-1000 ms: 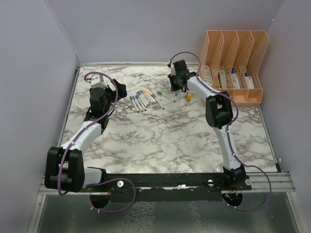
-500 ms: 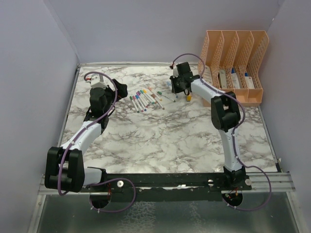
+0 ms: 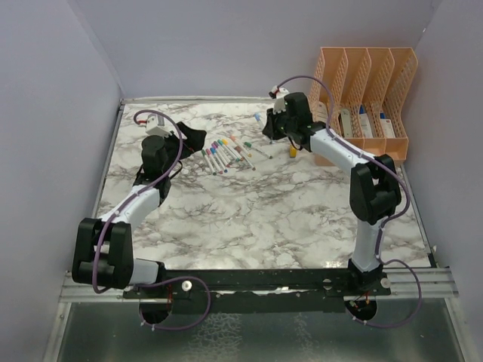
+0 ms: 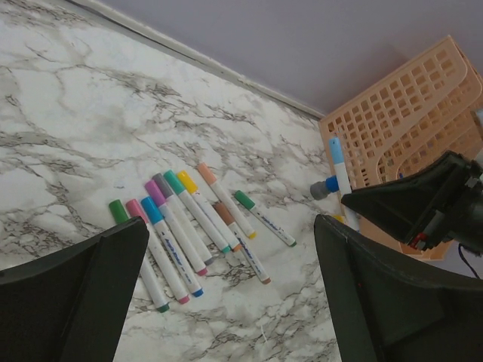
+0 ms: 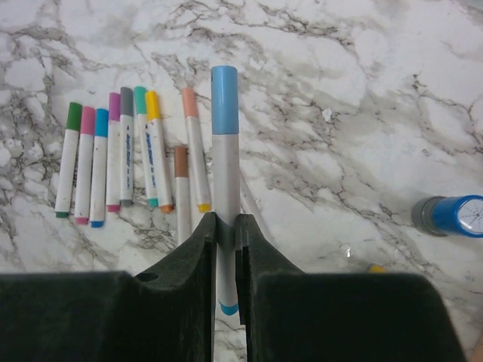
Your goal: Open the pen caps
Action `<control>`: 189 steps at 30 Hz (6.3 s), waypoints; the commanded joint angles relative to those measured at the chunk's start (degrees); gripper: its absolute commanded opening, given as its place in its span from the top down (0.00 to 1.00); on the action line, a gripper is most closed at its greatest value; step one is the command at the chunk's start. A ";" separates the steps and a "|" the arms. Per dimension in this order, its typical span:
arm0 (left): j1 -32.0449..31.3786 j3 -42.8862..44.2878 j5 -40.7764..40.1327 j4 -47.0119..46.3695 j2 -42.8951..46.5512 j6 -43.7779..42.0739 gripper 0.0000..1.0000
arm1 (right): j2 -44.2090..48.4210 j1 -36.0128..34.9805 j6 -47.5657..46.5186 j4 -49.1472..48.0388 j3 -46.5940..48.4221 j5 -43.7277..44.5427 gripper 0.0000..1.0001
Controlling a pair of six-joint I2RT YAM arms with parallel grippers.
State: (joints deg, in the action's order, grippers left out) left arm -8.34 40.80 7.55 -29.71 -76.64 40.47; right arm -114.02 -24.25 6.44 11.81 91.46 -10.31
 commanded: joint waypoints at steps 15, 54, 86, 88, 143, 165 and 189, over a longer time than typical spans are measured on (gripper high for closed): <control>-2.14 -0.21 9.12 -11.99 -9.33 13.27 0.22 | 15.41 -9.44 1.00 -7.17 -19.96 4.81 0.99; -9.69 3.80 12.40 -24.41 -24.78 22.66 0.59 | 11.33 -17.49 3.31 -8.32 -16.93 3.76 0.99; -9.94 3.97 15.03 -28.29 -26.07 23.63 1.00 | 10.55 -17.76 2.79 -7.17 -15.03 3.63 0.53; -10.06 3.86 14.85 -28.29 -25.88 23.79 1.00 | 9.88 -17.76 2.87 -7.07 -14.39 3.62 0.52; 0.67 21.53 6.03 -5.84 -28.28 8.11 1.00 | 17.18 -17.67 4.01 0.69 -24.20 6.69 0.99; 5.26 56.78 -3.81 40.36 -45.20 -13.94 1.00 | 12.84 -7.92 2.93 4.50 -19.19 12.13 0.99; 7.71 62.55 -6.18 47.93 -54.86 -20.33 0.88 | 4.26 -5.55 3.88 5.62 -15.90 11.45 0.99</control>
State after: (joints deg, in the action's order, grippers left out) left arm -1.15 104.18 1.87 18.06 -130.54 20.82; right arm -108.16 -30.00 9.87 16.71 73.23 0.82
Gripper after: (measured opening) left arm 0.165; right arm 0.090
